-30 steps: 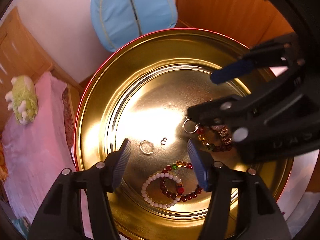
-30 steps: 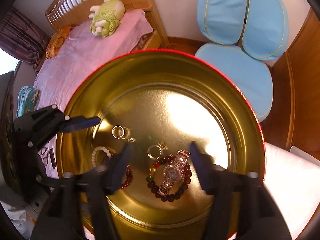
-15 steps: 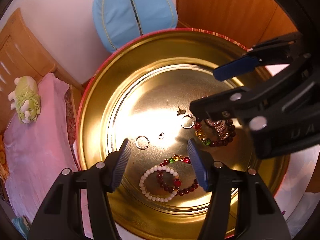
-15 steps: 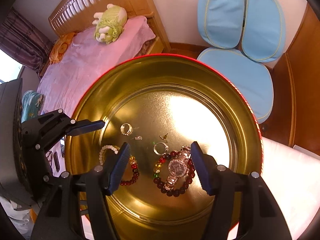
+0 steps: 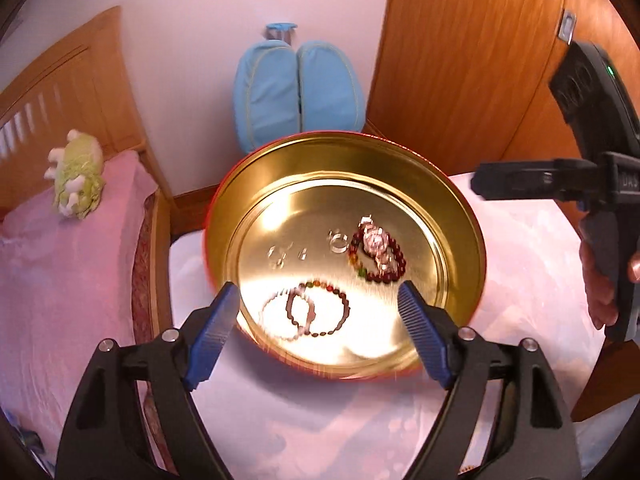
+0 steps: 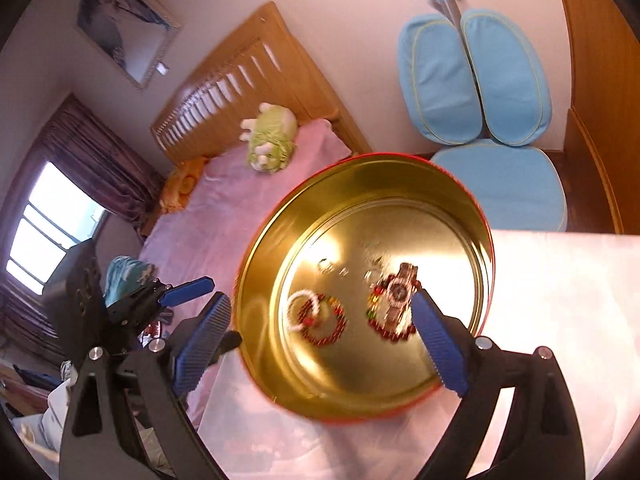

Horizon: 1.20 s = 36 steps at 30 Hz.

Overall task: Organize jewelry
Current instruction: 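Withdraw both tools toward the wooden bead necklace and purple tube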

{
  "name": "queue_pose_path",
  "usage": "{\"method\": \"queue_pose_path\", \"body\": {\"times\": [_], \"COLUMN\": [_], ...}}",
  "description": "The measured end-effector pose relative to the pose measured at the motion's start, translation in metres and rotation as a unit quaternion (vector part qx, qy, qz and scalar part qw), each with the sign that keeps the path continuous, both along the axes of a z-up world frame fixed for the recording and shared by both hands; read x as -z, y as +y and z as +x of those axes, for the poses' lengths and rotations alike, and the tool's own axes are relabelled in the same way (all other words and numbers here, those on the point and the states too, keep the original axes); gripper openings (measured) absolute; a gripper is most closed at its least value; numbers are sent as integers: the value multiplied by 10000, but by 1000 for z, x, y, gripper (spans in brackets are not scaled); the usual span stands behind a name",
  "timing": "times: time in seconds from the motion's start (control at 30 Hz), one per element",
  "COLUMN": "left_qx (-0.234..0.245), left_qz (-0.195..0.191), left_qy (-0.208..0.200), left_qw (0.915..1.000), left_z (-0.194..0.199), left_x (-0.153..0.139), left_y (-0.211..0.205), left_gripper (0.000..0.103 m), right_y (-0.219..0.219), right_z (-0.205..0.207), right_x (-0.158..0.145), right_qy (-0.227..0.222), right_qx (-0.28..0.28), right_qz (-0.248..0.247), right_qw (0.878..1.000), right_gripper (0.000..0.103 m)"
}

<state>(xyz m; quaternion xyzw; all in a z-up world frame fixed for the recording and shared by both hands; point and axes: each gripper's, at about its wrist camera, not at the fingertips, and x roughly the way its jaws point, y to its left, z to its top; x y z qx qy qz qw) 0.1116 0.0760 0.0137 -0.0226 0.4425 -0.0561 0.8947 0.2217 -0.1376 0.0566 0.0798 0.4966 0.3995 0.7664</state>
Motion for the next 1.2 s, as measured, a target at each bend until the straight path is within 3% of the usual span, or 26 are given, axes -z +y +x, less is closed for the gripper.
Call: {"method": "queue_pose_path", "body": {"times": [0.27,0.53,0.7,0.97,1.2], "left_qx": [-285,-165,4,289,598], "left_qz": [-163,-335,-357,-569,-497], "left_qy": [208,648,827,1082,1216], "left_qw": [9992,9972,9959,9921,9895], "left_z": [-61,-113,-146,-180,-194], "left_x": [20,52,66,78,84], "left_y": [6,-15,-43,-79,-98], "left_gripper": [79,79,79,79,79], "right_y": [-29,-32,-31,-41,-37], "right_z": [-53,-112,-150,-203,-244], "right_x": [8,40,54,69,80], "right_qy": [71,90,-190,-391,-1012], "right_qx": [-202,-977,-1579,-2382,-3106], "right_qz": [159,-559,-1072,-1365,-1987], "right_qw": [9996,9936,9814,9608,9240], "right_gripper": [92,92,92,92,92]}}
